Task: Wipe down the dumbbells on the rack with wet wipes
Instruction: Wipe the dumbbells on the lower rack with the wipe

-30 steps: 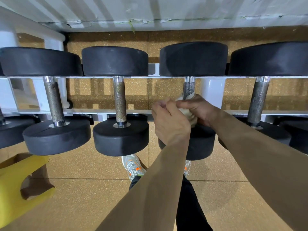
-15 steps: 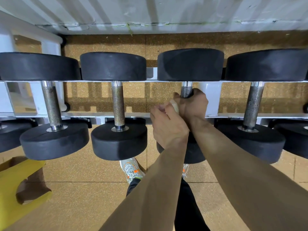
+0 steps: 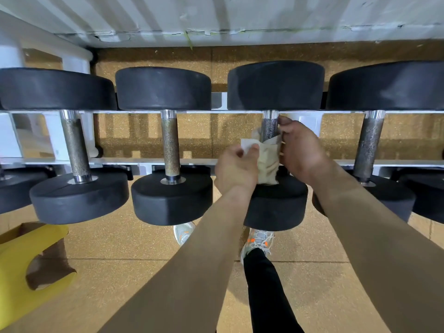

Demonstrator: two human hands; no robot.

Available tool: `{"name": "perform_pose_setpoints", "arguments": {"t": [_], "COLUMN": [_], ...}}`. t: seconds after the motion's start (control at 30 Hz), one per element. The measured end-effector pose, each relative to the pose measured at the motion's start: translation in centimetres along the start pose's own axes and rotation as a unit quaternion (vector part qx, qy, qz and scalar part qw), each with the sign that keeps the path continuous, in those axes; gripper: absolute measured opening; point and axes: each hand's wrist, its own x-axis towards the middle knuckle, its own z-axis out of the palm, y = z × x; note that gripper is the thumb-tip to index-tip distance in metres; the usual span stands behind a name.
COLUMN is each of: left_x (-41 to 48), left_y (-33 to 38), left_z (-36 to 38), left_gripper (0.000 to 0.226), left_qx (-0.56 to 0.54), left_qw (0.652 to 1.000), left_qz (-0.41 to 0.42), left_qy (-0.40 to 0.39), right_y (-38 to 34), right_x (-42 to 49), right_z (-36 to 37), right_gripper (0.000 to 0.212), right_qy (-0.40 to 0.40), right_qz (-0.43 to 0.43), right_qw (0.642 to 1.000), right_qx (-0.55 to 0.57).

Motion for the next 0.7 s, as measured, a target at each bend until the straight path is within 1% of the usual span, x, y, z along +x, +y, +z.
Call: {"name": "perform_pose_setpoints", "arguments": {"t": [0.07, 0.1, 0.17, 0.2, 0.23, 0.3, 0.37, 0.43, 0.47, 0.5, 0.53, 0.57, 0.6, 0.63, 0.67, 0.7], "left_x": [0.0, -0.2, -0.5, -0.4, -0.2, 0.4, 1.1, 2.0, 2.6, 2.7, 2.7, 2.6, 2.4, 2.0, 1.6, 1.1], "left_y": [0.4, 0.8, 1.6, 1.8, 1.9, 2.0, 2.0, 1.7, 1.4, 1.4, 1.3, 1.3, 1.3, 1.5, 1.7, 1.9], "left_z": [-0.7, -1.0, -1.8, -2.1, -2.3, -2.5, -2.3, -1.7, -1.3, -1.1, -1.0, -0.7, -0.6, -0.2, 0.3, 1.0], "left_gripper": [0.018, 0.016, 0.009, 0.006, 0.008, 0.011, 0.016, 0.017, 0.015, 0.010, 0.007, 0.010, 0.012, 0.015, 0.023, 0.036], "left_qx": [-0.010, -0.019, -0.035, -0.036, -0.032, 0.001, 0.042, 0.067, 0.050, 0.010, -0.035, -0.063, -0.068, -0.064, -0.054, -0.049], "left_qw": [0.998, 0.995, 0.987, 0.981, 0.976, 0.968, 0.967, 0.976, 0.982, 0.985, 0.982, 0.976, 0.974, 0.979, 0.988, 0.995], "left_qz": [0.056, 0.089, 0.157, 0.188, 0.216, 0.247, 0.241, 0.188, 0.148, 0.115, 0.095, 0.097, 0.103, 0.107, 0.096, 0.076], "left_qy": [0.032, 0.037, 0.022, 0.016, 0.018, 0.037, 0.067, 0.088, 0.103, 0.127, 0.158, 0.185, 0.189, 0.160, 0.104, 0.034], "right_y": [-0.3, -0.4, -0.3, -0.2, -0.3, -0.5, -1.0, -1.8, -2.0, -2.1, -2.1, -1.9, -1.6, -1.1, -0.4, 0.4], "right_x": [-0.9, -1.6, -2.5, -2.7, -3.1, -3.4, -3.4, -3.5, -3.3, -3.0, -2.7, -2.6, -2.6, -3.0, -3.4, -3.9], "right_z": [-1.2, -1.7, -2.8, -3.4, -3.8, -4.4, -4.8, -4.6, -4.5, -4.3, -4.1, -3.8, -3.5, -3.1, -2.8, -2.5], "right_gripper": [0.042, 0.042, 0.027, 0.015, 0.006, 0.015, 0.024, 0.027, 0.029, 0.031, 0.031, 0.034, 0.041, 0.045, 0.044, 0.041], "right_qy": [0.017, 0.026, 0.023, 0.018, 0.017, 0.040, 0.083, 0.089, 0.087, 0.089, 0.105, 0.140, 0.186, 0.225, 0.252, 0.269], "right_qz": [-0.008, -0.023, -0.067, -0.083, -0.087, -0.107, -0.156, -0.182, -0.175, -0.161, -0.147, -0.130, -0.118, -0.115, -0.119, -0.125], "right_qw": [0.997, 0.991, 0.965, 0.949, 0.939, 0.931, 0.928, 0.931, 0.938, 0.943, 0.941, 0.931, 0.919, 0.913, 0.913, 0.915], "right_qx": [-0.074, -0.129, -0.254, -0.304, -0.332, -0.346, -0.328, -0.304, -0.285, -0.276, -0.287, -0.311, -0.328, -0.321, -0.297, -0.273]}}
